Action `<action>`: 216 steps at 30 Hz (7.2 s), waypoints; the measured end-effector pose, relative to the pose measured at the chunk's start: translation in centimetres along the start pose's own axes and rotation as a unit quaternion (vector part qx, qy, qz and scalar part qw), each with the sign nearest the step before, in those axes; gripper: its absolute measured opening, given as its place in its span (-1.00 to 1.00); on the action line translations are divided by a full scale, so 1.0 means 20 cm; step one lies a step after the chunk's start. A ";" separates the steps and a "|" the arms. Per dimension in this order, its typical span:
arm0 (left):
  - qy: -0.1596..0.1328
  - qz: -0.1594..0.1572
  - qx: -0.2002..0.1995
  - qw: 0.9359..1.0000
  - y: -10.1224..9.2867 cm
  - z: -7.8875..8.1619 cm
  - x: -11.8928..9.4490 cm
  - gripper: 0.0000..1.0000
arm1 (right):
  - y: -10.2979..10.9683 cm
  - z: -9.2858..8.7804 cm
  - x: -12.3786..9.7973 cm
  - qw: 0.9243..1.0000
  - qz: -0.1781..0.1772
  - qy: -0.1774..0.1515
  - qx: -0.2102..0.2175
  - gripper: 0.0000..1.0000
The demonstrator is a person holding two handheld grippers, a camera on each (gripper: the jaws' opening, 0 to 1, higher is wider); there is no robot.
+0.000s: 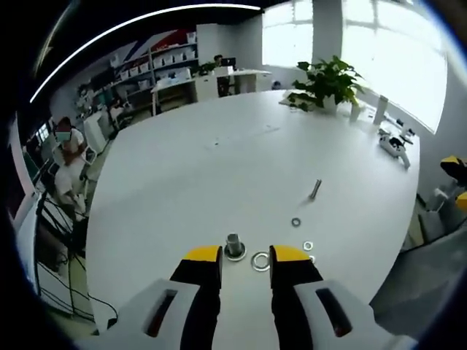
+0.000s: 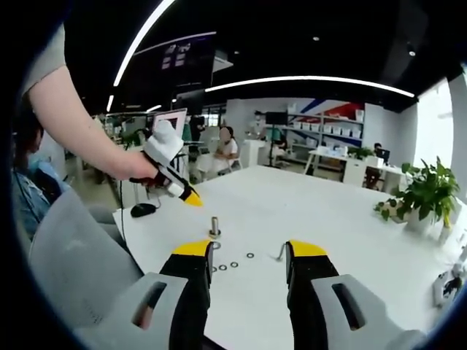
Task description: Place the washer onto the threaded stud by aligning its center hole with the stud, sliding it down to the base, and recovering from edge contact or off-axis alignment until the washer reaches the visible bottom stop.
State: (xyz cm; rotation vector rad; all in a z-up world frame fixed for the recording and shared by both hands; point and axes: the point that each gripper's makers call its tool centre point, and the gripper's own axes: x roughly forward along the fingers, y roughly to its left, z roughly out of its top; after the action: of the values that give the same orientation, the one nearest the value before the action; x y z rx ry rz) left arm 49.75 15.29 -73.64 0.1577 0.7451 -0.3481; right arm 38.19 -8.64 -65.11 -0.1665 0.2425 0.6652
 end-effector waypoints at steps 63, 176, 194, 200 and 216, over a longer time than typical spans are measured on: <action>0.087 -0.011 -0.027 0.996 -0.21 -0.17 0.12 -0.51 | 0.04 0.01 0.00 1.000 0.015 -0.002 -0.014 -0.17; 0.203 0.030 -0.031 0.978 -0.24 -0.40 0.44 -0.57 | 0.01 -0.03 0.01 1.000 0.008 0.017 -0.001 -0.21; 0.178 0.023 -0.033 0.983 -0.23 -0.39 0.44 -0.60 | 0.00 -0.04 0.01 1.000 0.003 0.019 -0.004 -0.22; 0.179 0.021 -0.012 0.984 -0.24 -0.39 0.43 -0.61 | 0.00 -0.04 0.01 1.000 0.002 0.018 -0.003 -0.22; 0.165 0.019 0.017 0.986 -0.23 -0.36 0.40 -0.62 | 0.00 -0.04 0.01 1.000 0.004 0.020 -0.004 -0.22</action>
State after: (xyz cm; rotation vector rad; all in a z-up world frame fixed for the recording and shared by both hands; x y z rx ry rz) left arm 49.01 10.74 -84.42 0.2661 1.0632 -0.3013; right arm 38.13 -8.72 -66.00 -0.1868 0.2799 0.6716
